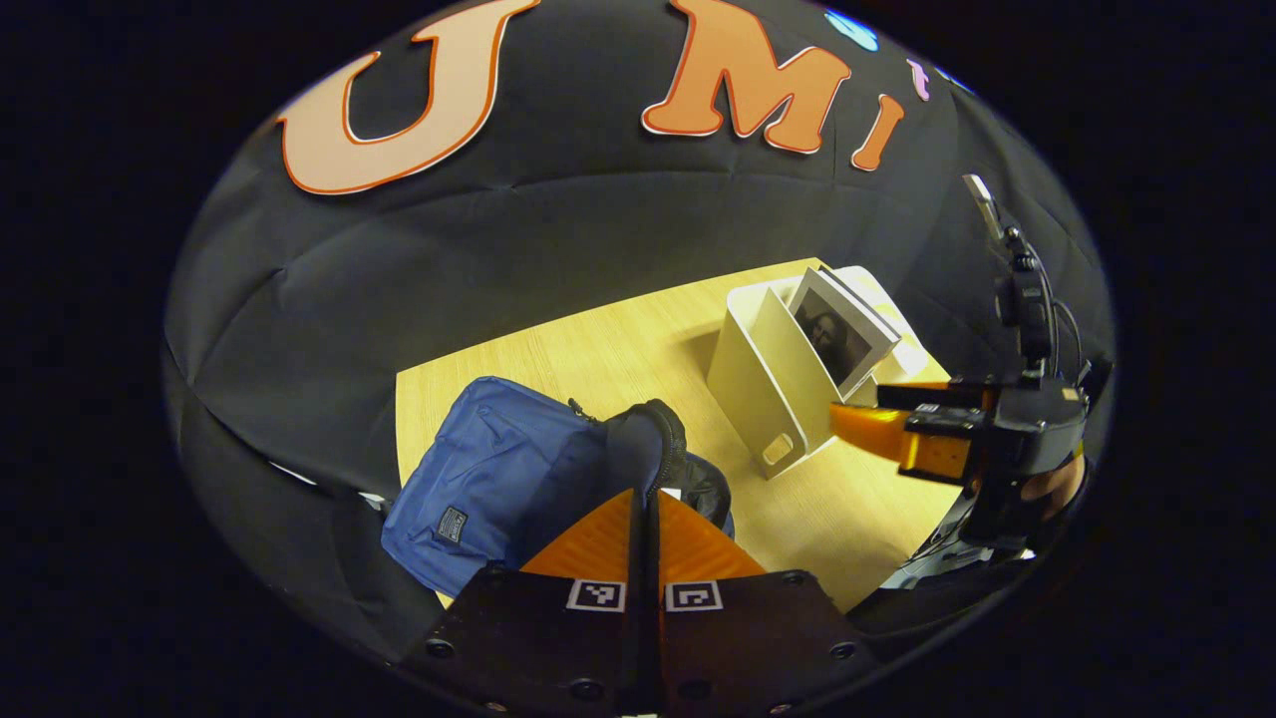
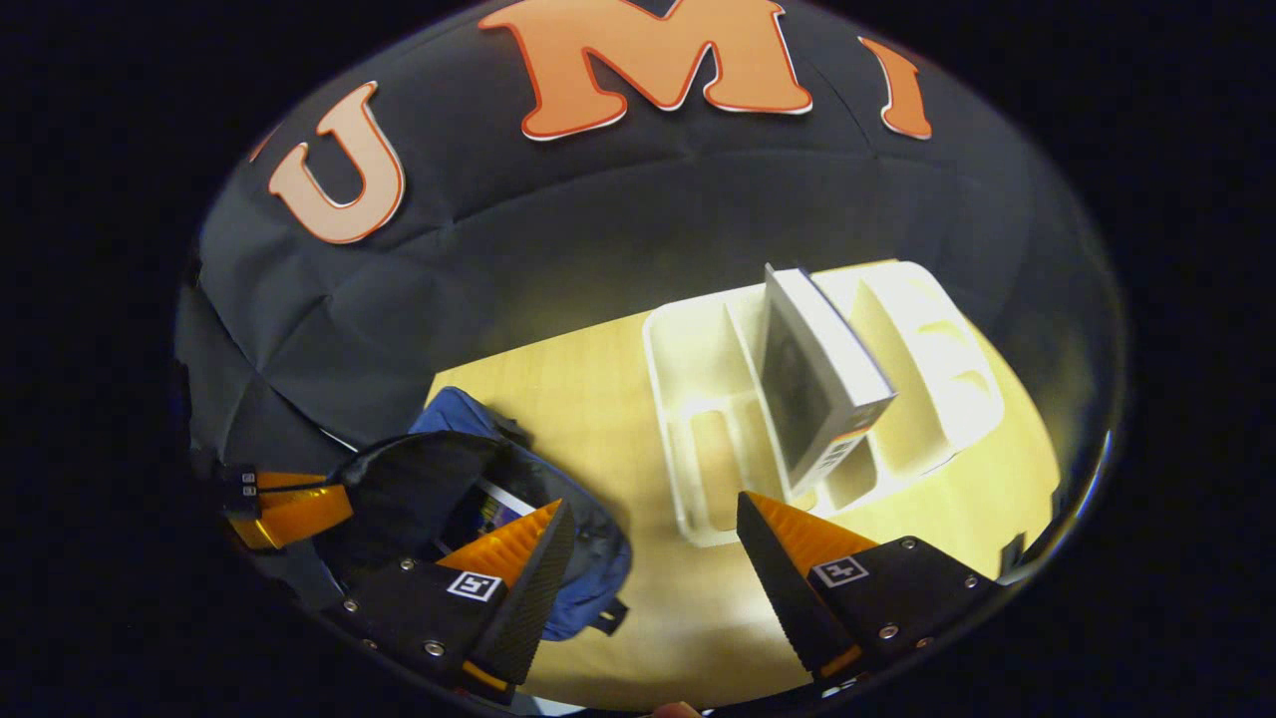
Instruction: Open the schoolbag, grab two books from the bookshelf and put them into the schoolbag.
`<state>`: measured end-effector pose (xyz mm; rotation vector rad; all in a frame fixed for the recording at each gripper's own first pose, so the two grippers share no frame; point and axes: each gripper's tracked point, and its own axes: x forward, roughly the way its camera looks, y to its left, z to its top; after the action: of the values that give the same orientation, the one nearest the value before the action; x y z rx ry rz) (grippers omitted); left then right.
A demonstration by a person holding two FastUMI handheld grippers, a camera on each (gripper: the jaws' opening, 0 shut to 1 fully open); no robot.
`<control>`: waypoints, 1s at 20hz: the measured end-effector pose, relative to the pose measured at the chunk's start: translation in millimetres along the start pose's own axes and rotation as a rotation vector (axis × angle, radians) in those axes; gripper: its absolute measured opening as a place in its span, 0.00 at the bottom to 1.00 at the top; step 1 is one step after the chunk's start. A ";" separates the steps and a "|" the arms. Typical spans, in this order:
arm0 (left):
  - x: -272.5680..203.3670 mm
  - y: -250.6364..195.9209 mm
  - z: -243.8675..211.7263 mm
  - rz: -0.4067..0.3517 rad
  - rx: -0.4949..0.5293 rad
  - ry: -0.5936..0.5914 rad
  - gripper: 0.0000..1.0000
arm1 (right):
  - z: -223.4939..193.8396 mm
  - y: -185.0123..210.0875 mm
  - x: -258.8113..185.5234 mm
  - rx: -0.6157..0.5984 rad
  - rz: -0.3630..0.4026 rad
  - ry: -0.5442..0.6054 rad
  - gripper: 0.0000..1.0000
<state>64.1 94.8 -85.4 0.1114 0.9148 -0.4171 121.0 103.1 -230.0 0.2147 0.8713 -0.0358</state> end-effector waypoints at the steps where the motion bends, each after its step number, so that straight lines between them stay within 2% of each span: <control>1: -1.0 2.3 0.8 0.004 0.003 -0.002 0.01 | 4.6 -9.9 -6.4 -0.027 -0.010 0.001 0.97; 3: -4.2 6.4 0.0 0.018 0.010 -0.007 0.00 | 16.0 -27.5 -14.3 -0.081 -0.014 0.016 0.97; 7: -8.7 1.9 -2.6 0.010 0.013 -0.009 0.01 | 53.4 -72.0 -6.2 -0.142 -0.083 0.023 0.97; 9: -10.9 3.7 -3.2 0.019 0.015 -0.014 0.01 | 65.2 -82.2 5.1 -0.151 -0.074 0.056 0.97; 12: -16.3 4.2 -3.4 0.032 0.024 -0.021 0.00 | 68.3 -93.3 27.2 -0.149 -0.058 0.137 0.98; 15: -18.2 1.3 -7.5 0.020 0.013 -0.018 0.01 | 72.8 -113.2 53.7 -0.162 -0.099 0.196 0.97; 18: -18.9 5.0 -8.7 0.026 0.006 -0.026 0.01 | 71.5 -108.2 74.3 -0.171 -0.090 0.263 0.98; 20: -18.8 3.6 -8.8 0.022 0.001 -0.029 0.01 | 68.1 -113.2 87.1 -0.195 -0.115 0.304 0.97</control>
<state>48.9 106.2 -76.3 0.1163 0.8843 -0.3976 215.2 -16.4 -273.4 -0.0143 1.1825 -0.0251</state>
